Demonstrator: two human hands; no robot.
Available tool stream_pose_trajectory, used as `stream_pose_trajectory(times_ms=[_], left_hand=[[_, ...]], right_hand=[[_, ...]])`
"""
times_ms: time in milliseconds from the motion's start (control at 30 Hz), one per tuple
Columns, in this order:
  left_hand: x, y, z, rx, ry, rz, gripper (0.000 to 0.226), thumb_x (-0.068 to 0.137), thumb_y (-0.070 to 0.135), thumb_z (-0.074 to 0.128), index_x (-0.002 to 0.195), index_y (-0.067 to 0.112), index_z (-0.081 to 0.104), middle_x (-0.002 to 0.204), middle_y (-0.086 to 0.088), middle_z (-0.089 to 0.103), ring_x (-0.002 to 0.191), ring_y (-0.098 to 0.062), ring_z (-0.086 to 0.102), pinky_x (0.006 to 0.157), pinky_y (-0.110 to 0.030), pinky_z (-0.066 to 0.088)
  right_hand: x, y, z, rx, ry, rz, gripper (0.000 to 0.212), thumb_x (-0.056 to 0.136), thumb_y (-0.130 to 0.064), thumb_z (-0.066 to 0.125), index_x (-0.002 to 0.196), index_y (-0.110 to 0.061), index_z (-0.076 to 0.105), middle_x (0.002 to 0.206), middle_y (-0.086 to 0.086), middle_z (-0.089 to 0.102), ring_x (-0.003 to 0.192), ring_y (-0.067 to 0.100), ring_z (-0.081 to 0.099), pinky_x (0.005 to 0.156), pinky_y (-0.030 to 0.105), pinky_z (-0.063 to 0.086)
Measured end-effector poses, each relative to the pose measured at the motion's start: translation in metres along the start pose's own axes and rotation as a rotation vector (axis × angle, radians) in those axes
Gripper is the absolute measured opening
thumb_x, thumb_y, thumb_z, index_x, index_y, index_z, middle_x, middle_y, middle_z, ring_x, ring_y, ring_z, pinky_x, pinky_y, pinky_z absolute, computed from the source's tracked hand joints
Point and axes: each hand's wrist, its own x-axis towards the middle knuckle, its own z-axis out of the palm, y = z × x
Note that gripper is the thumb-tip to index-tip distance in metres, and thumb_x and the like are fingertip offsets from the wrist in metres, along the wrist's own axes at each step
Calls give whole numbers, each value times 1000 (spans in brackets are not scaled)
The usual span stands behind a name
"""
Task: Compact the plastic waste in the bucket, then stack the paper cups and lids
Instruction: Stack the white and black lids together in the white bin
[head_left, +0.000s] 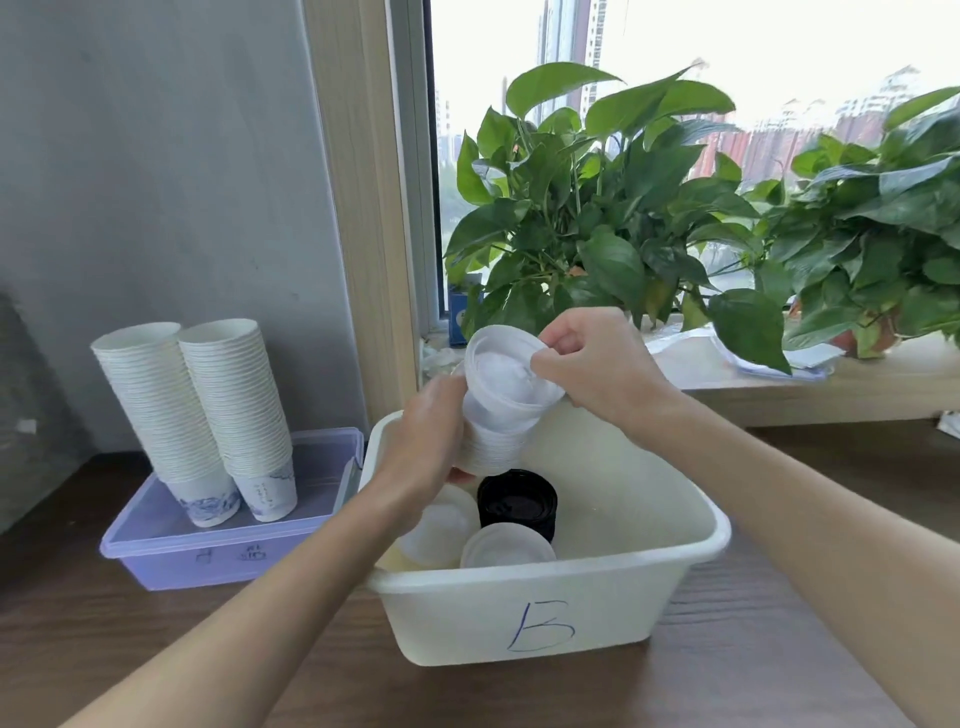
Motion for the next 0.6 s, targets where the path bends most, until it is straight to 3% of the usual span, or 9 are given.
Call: stream_pose_trajectory(times_ms=[100,233,333,500,600], left_hand=[[-2,3,-1,-137,-54,-55,38,98,47,37,118,34,66,124,-2,63,111,-29,61,62,-44,63],[-2,3,-4,-161,-74,7,52,90,67,31,119,39,65,119,1,68,109,-25,65,68,-45,63],[-3,2,-4,-153,-139,48,63,81,77,34,125,41,61,121,6,67,109,-19,65,74,-43,63],[-3,1,-2,-119,-120,114,49,80,58,52,121,32,54,117,1,60,103,-17,64,67,-36,62],[1,-2,-1,-145,-88,139,46,80,48,51,121,30,55,116,1,61,104,-21,64,69,-37,62]], right_hand=[[-2,5,12,50,42,-17,6,73,-10,64,78,-11,66,65,9,65,52,13,47,53,25,42],[-2,7,20,100,101,-40,5,73,-7,61,76,-10,63,65,9,62,54,18,50,52,35,51],[-3,10,22,123,90,-59,4,73,-4,58,75,-7,59,67,17,59,52,22,48,50,41,50],[-8,16,25,196,52,-68,5,75,-10,57,77,-9,53,70,15,54,61,16,44,57,39,40],[-7,19,31,411,-131,152,17,88,-28,55,97,-13,55,94,2,58,82,13,55,75,32,49]])
